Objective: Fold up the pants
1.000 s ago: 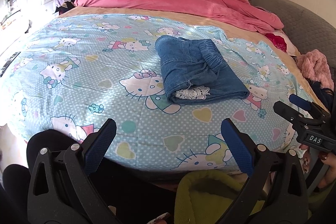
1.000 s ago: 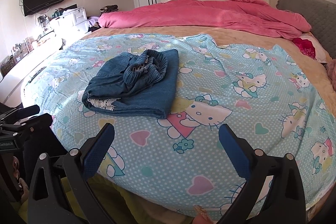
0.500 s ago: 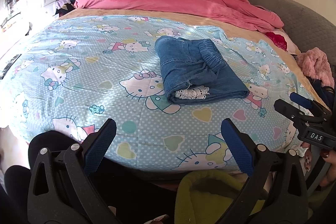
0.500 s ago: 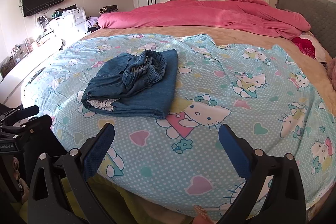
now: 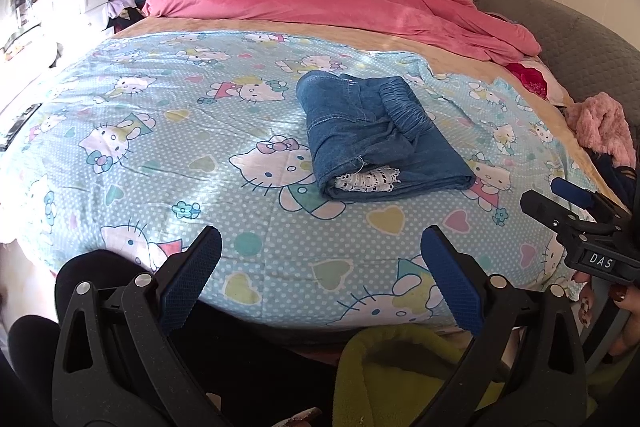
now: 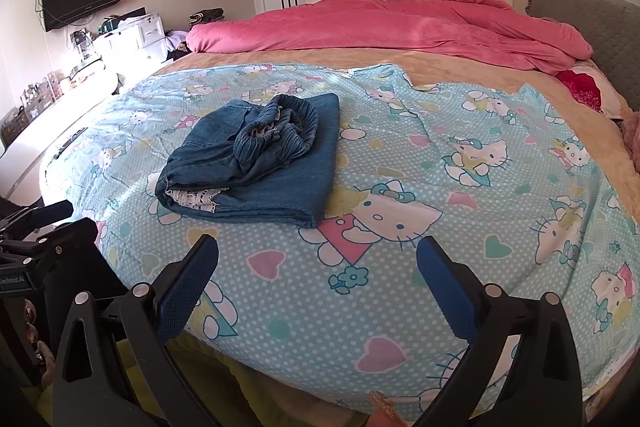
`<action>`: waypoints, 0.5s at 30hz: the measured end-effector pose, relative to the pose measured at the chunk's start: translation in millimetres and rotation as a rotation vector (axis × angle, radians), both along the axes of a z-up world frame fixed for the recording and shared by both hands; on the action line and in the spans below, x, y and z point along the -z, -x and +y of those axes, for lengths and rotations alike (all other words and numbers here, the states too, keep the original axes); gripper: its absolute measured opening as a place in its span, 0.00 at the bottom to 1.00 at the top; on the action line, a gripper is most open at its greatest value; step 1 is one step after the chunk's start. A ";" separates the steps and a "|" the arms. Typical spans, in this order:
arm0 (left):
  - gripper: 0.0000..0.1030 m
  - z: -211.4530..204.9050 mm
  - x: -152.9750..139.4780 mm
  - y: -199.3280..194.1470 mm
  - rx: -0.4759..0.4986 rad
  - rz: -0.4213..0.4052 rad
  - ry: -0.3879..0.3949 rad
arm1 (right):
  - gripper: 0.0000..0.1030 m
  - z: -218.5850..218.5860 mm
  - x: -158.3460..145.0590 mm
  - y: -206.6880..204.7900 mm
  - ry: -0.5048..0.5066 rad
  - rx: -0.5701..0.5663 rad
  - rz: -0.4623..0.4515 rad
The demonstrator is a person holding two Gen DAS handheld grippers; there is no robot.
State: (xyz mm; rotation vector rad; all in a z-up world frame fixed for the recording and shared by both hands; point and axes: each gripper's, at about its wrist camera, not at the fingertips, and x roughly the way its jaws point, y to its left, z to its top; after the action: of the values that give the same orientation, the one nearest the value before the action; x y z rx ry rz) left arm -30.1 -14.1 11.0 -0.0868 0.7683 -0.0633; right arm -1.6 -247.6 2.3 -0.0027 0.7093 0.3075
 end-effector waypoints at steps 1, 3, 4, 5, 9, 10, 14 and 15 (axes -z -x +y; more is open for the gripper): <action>0.91 0.1 0.0 -0.1 -0.001 0.000 -0.001 | 0.96 0.0 -0.1 0.1 0.000 0.001 0.000; 0.91 0.0 -0.4 -0.3 -0.001 0.000 -0.002 | 0.96 0.2 -0.1 0.0 0.000 -0.002 -0.001; 0.91 0.0 -0.5 -0.2 -0.002 0.000 -0.002 | 0.96 0.9 0.0 -0.2 0.000 -0.001 -0.001; 0.91 0.0 -0.6 -0.2 -0.002 0.000 -0.002 | 0.96 1.0 0.0 -0.3 0.000 -0.002 -0.001; 0.91 -0.1 -0.8 -0.3 -0.003 0.000 -0.003 | 0.96 1.3 0.0 -0.1 0.000 -0.001 -0.001; 0.91 -0.2 -1.0 -0.3 -0.003 0.000 -0.003 | 0.96 1.1 -0.2 0.0 0.001 0.000 0.000; 0.91 0.0 -0.8 -0.2 -0.002 0.000 -0.003 | 0.96 1.4 0.0 0.8 0.001 0.001 0.000; 0.91 -0.2 -1.1 -0.3 -0.002 0.000 -0.004 | 0.96 1.5 -0.2 1.1 0.001 0.002 -0.001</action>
State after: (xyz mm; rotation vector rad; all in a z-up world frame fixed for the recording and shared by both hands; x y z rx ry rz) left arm -29.9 -14.3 12.0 -0.0842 0.7687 -0.0597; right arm -2.7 -246.1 2.5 -0.0035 0.7087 0.3053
